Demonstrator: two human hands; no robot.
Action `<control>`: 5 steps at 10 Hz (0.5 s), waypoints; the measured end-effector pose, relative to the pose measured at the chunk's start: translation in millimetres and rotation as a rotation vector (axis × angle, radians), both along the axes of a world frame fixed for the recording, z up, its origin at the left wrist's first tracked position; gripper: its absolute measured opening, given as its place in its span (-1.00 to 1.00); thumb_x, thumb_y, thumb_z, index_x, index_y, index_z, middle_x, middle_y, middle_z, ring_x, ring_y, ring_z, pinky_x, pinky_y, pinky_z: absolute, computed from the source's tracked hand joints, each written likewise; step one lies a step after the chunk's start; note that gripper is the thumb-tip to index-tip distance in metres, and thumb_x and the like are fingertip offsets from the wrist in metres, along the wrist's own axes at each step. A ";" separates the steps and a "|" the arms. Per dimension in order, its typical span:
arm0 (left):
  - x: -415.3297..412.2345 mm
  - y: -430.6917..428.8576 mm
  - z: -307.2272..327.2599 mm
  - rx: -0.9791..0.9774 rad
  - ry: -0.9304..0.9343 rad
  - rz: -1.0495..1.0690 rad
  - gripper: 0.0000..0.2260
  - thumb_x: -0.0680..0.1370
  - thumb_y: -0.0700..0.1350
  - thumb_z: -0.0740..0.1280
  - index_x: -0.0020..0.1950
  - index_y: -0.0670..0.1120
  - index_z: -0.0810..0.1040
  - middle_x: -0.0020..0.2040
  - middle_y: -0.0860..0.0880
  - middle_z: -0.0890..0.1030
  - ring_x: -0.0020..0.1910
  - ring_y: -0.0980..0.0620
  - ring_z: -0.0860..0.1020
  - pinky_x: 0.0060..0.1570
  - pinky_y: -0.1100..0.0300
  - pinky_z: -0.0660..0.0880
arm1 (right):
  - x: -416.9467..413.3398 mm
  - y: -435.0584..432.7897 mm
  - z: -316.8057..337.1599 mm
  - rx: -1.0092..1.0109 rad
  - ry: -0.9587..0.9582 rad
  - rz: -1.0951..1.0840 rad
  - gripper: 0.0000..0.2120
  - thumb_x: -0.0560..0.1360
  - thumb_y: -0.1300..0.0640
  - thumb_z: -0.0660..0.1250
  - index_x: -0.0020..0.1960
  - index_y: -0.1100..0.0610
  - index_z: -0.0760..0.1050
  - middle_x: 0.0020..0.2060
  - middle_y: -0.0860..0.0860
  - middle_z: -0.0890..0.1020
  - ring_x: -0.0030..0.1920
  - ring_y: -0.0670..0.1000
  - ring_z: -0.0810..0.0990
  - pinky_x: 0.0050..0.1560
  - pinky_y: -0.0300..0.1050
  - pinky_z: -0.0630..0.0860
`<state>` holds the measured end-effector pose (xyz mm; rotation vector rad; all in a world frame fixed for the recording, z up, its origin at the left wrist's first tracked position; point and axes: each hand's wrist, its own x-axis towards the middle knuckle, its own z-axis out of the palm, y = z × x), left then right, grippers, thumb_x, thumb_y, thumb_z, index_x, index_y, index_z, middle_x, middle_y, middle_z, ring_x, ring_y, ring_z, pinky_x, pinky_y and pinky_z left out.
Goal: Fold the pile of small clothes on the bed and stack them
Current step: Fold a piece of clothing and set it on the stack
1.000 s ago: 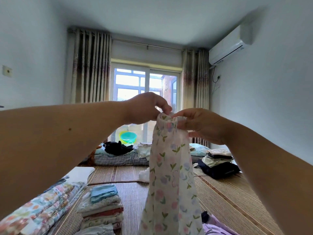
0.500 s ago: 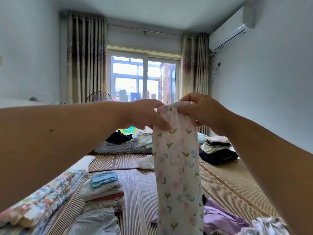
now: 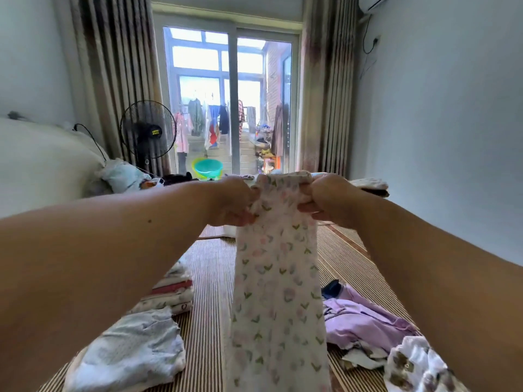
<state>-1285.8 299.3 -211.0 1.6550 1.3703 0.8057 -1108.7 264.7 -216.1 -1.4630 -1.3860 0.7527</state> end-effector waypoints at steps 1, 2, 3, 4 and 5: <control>17.7 25.0 1.2 0.261 0.043 0.097 -0.81 0.66 -0.03 0.14 -0.02 -0.11 0.45 0.09 -0.22 0.56 0.10 -0.22 0.56 0.22 -0.13 0.48 | 8.1 40.0 7.5 0.117 0.117 0.006 -0.71 0.59 0.24 0.16 0.31 0.19 0.40 0.05 0.22 0.56 0.04 0.13 0.59 0.10 0.06 0.51; 30.5 67.0 17.9 0.492 0.138 0.118 -0.70 0.66 0.01 0.12 0.15 -0.19 0.49 0.17 -0.26 0.55 0.16 -0.23 0.52 0.16 -0.03 0.48 | 14.0 72.8 26.8 0.265 0.216 0.042 -0.80 0.57 0.29 0.14 0.15 0.16 0.45 -0.13 0.08 0.52 -0.19 -0.01 0.49 -0.22 -0.16 0.41; 34.3 81.8 38.2 0.736 0.202 0.216 -0.68 0.66 0.07 0.10 0.12 -0.14 0.47 -0.02 -0.08 0.50 -0.08 -0.04 0.45 -0.26 0.17 0.33 | 19.0 95.6 41.9 0.385 0.237 0.053 -0.79 0.55 0.32 0.12 -0.07 0.05 0.44 -0.21 0.00 0.52 -0.24 -0.05 0.47 -0.31 -0.20 0.37; 30.1 93.7 47.0 0.861 0.213 0.198 -0.74 0.65 0.06 0.11 -0.06 -0.11 0.39 -0.18 -0.02 0.45 -0.20 -0.01 0.40 -0.38 0.19 0.22 | 21.2 104.4 48.9 0.471 0.211 0.078 -0.80 0.57 0.30 0.13 -0.09 0.05 0.44 -0.13 0.03 0.54 -0.14 -0.01 0.51 -0.18 -0.16 0.46; 20.8 86.3 42.3 0.854 0.212 0.143 -0.77 0.65 0.03 0.13 -0.07 -0.12 0.39 -0.27 0.02 0.40 -0.31 0.07 0.37 -0.39 0.20 0.22 | 23.1 97.5 46.6 0.458 0.187 0.125 -0.83 0.56 0.31 0.15 -0.06 0.08 0.44 -0.02 0.11 0.54 -0.04 0.05 0.52 -0.09 -0.13 0.50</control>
